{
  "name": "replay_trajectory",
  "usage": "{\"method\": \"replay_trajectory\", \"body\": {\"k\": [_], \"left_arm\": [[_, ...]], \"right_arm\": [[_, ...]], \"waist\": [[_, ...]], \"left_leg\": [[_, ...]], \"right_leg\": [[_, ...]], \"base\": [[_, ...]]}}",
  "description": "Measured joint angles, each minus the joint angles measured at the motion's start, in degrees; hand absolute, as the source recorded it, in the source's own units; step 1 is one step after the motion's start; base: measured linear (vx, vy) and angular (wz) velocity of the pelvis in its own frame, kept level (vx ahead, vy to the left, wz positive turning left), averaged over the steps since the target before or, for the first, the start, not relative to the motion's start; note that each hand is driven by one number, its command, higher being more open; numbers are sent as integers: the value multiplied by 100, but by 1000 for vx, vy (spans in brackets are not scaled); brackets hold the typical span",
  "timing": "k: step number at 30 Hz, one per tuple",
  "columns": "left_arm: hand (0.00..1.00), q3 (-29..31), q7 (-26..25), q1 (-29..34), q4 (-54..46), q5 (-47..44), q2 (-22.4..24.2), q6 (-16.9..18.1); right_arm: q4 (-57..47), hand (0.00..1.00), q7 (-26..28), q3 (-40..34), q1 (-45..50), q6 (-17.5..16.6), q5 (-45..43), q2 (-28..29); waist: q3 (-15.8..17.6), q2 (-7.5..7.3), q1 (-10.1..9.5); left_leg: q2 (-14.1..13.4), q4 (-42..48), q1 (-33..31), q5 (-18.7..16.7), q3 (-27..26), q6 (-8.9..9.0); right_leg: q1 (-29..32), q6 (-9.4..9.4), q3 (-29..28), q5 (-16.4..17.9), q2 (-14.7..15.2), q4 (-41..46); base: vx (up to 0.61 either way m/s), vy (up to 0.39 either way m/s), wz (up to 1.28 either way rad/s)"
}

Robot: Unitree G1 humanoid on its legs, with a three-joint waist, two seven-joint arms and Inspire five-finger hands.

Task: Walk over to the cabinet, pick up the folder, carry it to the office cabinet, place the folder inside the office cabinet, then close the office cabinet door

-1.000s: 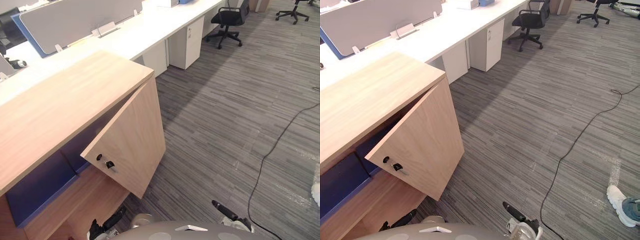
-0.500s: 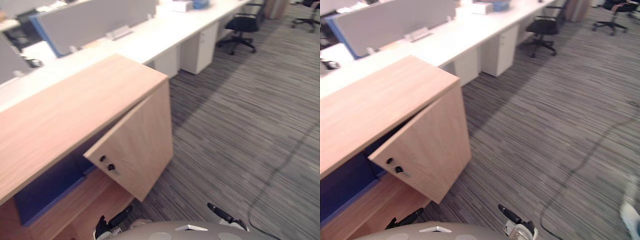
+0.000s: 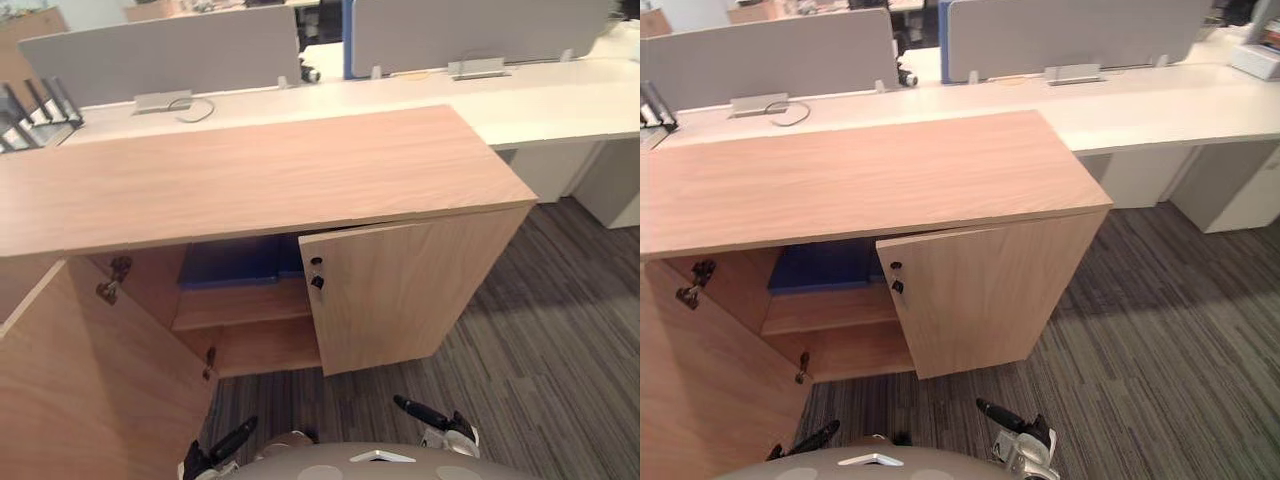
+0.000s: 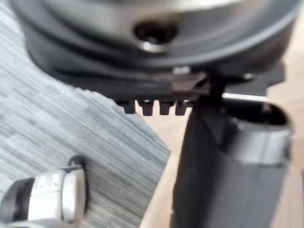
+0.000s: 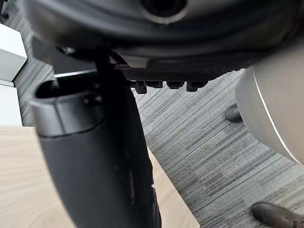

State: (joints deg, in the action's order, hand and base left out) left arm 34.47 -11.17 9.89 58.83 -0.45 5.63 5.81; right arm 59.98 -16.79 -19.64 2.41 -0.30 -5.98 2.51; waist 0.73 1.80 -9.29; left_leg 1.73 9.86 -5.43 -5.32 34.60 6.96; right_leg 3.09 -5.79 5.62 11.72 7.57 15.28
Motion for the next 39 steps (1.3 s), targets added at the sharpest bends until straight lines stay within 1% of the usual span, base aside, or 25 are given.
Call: {"method": "replay_trajectory", "body": {"k": [1,2,8,13,16,17,18,19,20,21,22,23,24,25,26,27,28,29,30,31,32,34,36,38,39], "left_arm": [[100,106,1,37,0,-107,-7,-1],[100,161,9,44,0,-154,-17,-1],[100,102,94,44,-2,-142,-154,10],[100,-51,128,-74,-22,-147,-210,0],[100,-251,128,-188,-82,-228,-238,9],[100,-259,122,-305,-95,-328,-228,12],[100,-172,118,-391,-129,-428,-211,10],[100,-116,108,-442,-209,-450,-207,12],[100,-61,94,-495,-255,-449,-204,25],[100,-3,55,-605,-333,-481,-164,28],[100,22,4,-637,-376,-572,-96,21],[100,-30,-53,-470,-407,-590,26,6],[100,-97,-71,-449,-449,-575,7,-32],[100,-211,-66,-507,-661,-562,-24,-49],[100,-181,-94,-551,-750,-561,-32,-25],[100,-274,-85,-561,-637,-568,-57,-22],[100,-284,-84,-525,-581,-561,-49,-37],[100,-365,-84,-472,-412,-524,-65,-87],[100,-490,-87,-474,-354,-487,-130,-92],[100,-598,-89,-458,-303,-341,-231,-87],[100,-774,-78,-405,-266,-313,-335,-79],[100,-922,-39,-411,-210,-319,-375,-80],[100,-923,48,-421,-193,-323,-382,-83],[100,-920,100,-400,-195,-347,-380,-81],[100,-920,144,-395,-198,-381,-376,-81]], "right_arm": [[6,100,-2,43,14,-1,-1,27],[6,100,-3,59,18,-3,-1,44],[18,100,8,52,23,-12,-8,184],[27,100,7,51,7,-16,-140,186],[0,100,-15,105,-69,-45,-127,184],[-5,100,-18,115,-131,-46,-126,188],[23,100,-21,133,-209,-44,-126,185],[98,100,-28,172,-271,-43,-125,183],[161,100,-38,176,-334,-40,-128,184],[194,100,-58,172,-420,-43,-125,162],[199,100,-85,93,-500,-47,-126,144],[188,100,-91,-101,-538,-39,-130,70],[182,100,-71,-192,-552,-35,-132,75],[215,100,-36,-463,-528,-25,-127,140],[185,100,-26,-660,-562,-55,-127,208],[177,100,-7,-900,-591,-63,-127,165],[167,100,-3,-1043,-581,-74,-128,143],[171,100,-2,-1320,-565,-121,-131,84],[227,100,1,-1503,-591,-116,-144,60],[237,100,17,-1520,-587,-118,-154,103],[249,100,24,-1596,-577,-118,-169,165],[316,100,29,-1711,-571,-107,-180,192],[342,100,38,-1826,-544,-76,-195,193],[330,100,38,-1913,-492,-43,-229,188],[309,100,37,-1912,-459,-44,-228,174]], "waist": [[22,-72,0],[43,-106,5],[79,-280,31],[161,-299,32],[330,-256,45],[448,-256,75],[526,-194,168],[531,-265,227],[543,-389,241],[631,-339,245],[688,-208,179],[646,16,143],[685,46,185],[657,-212,323],[657,-344,462],[704,-292,373],[687,-218,370],[642,-77,457],[628,-96,407],[621,-154,405],[605,-184,431],[603,-191,470],[626,-177,475],[613,-171,481],[609,-165,488]], "left_leg": [[-139,-168,54,74,1,72],[-177,-244,103,113,-4,84],[-231,-419,191,178,-140,129],[-167,-334,183,188,-45,145],[-53,-185,35,249,157,210],[-81,-191,-105,275,-67,32],[-348,-231,-427,242,-869,-231],[-558,-419,-589,247,-1506,-367],[-687,-388,-704,258,-1976,-342],[-906,210,-1081,236,-2805,-384],[-1226,1118,-1365,260,-3671,-640],[-1418,1433,-1366,228,-4331,-919],[-1202,1268,-1416,373,-4148,-927],[-790,273,-1183,617,-4183,-1337],[-887,378,-1211,336,-5024,-1563],[-1289,1112,-1134,170,-5687,-1358],[-1470,1227,-963,135,-5892,-1206],[-1423,922,-713,56,-6080,-684],[-1083,474,-504,223,-6064,-700],[-828,-50,-281,480,-6062,-732],[-581,-722,-45,807,-6012,-770],[-348,-1375,149,1110,-5931,-812],[-303,-1512,183,1189,-5871,-824],[-303,-1516,215,1186,-5820,-821],[-305,-1517,222,1158,-5798,-781]], "right_leg": [[-163,27,125,-106,-82,-264],[-258,22,170,-168,-96,-385],[-651,-41,300,-455,-74,-944],[-862,-46,558,-469,-78,-1028],[-994,19,1018,-418,-81,-984],[-1002,46,1311,-344,-52,-866],[-1002,133,1735,-278,-90,-783],[-1000,189,2068,-250,-65,-852],[-1018,206,2249,-245,13,-869],[-1014,236,2552,-224,67,-782],[-1009,247,2875,-192,103,-572],[-1014,214,3160,-47,77,-193],[-966,324,3194,77,175,-46],[-909,483,2960,165,194,-513],[-1055,302,3148,-172,309,-770],[-1174,124,3382,-270,434,-699],[-1240,105,3474,-282,467,-667],[-1324,64,3618,-303,546,-609],[-1367,43,3673,-380,706,-657],[-1377,113,3655,-471,789,-745],[-1384,161,3599,-519,776,-922],[-1382,143,3586,-550,734,-1066],[-1406,-3,3522,-661,726,-1098],[-1464,27,3534,-680,716,-1083],[-1490,46,3552,-693,709,-1083]], "base": [[97,-52,18],[130,-38,14],[147,19,3],[64,15,26],[-35,28,81],[-99,6,134],[-137,-31,176],[-129,-43,167],[-85,9,148],[-50,79,131],[35,128,134],[47,95,126],[26,73,178],[-6,8,227],[8,20,228],[76,28,147],[108,130,107],[111,215,82],[113,269,72],[70,250,34],[45,179,27],[-30,102,32],[-47,57,16],[-35,5,11],[-44,-6,14]]}}
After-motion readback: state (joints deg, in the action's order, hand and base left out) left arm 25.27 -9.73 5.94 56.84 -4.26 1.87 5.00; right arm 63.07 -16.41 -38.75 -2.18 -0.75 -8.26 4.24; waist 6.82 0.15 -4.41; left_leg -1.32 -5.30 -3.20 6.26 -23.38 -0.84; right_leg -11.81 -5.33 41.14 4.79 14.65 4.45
